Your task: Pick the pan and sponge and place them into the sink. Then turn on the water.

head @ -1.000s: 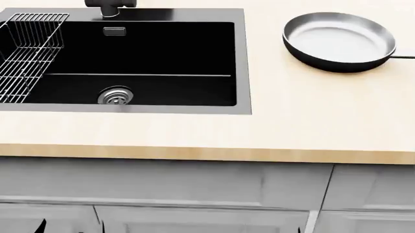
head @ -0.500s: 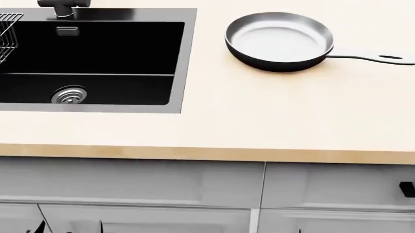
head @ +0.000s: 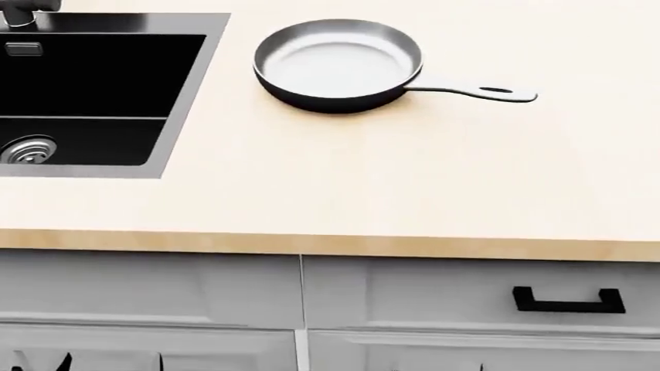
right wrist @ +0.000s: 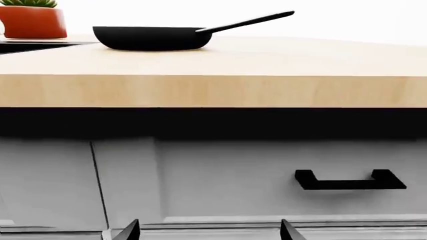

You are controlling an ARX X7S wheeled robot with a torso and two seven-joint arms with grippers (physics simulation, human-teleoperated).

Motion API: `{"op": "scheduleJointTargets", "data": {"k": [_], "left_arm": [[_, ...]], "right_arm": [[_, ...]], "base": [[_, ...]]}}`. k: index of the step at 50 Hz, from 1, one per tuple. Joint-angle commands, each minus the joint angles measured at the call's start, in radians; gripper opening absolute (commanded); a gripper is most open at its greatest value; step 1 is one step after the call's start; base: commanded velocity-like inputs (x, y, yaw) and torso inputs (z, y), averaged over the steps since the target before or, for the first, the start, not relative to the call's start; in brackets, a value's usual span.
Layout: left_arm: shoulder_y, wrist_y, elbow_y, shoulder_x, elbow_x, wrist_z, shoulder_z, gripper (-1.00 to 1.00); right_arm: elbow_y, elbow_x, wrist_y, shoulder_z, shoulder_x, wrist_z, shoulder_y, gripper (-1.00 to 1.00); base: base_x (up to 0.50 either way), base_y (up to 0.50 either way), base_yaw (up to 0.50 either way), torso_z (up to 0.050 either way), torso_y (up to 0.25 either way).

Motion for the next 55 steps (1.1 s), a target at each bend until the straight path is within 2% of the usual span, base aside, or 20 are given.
{"op": "scheduleJointTargets", "data": {"k": [1, 9, 21, 55], "left_arm": [[-0.002, 0.001, -0.002, -0.015, -0.003, -0.019, 0.016, 1.0], [-0.008, -0.016, -0.006, -0.027, 0.022, -0.044, 0.037, 1.0], [-0.008, 0.001, -0.01, -0.026, -0.028, -0.045, 0.026, 1.0], [-0.011, 0.021, -0.012, -0.056, -0.028, -0.064, 0.069, 1.0]], "right_arm": [[0.0, 0.008, -0.007, -0.015, 0.009, 0.019, 0.001, 1.0], [0.004, 0.013, -0.003, -0.023, 0.016, 0.03, 0.004, 1.0], [0.005, 0.021, 0.0, -0.034, 0.025, 0.046, 0.005, 1.0], [0.015, 0.028, 0.006, -0.066, 0.049, 0.078, 0.015, 1.0]], "base": [[0.0, 0.0, 0.0, 0.0, 0.0], [0.0, 0.0, 0.0, 0.0, 0.0], [0.0, 0.0, 0.0, 0.0, 0.0], [0.0, 0.0, 0.0, 0.05, 0.0]]}}
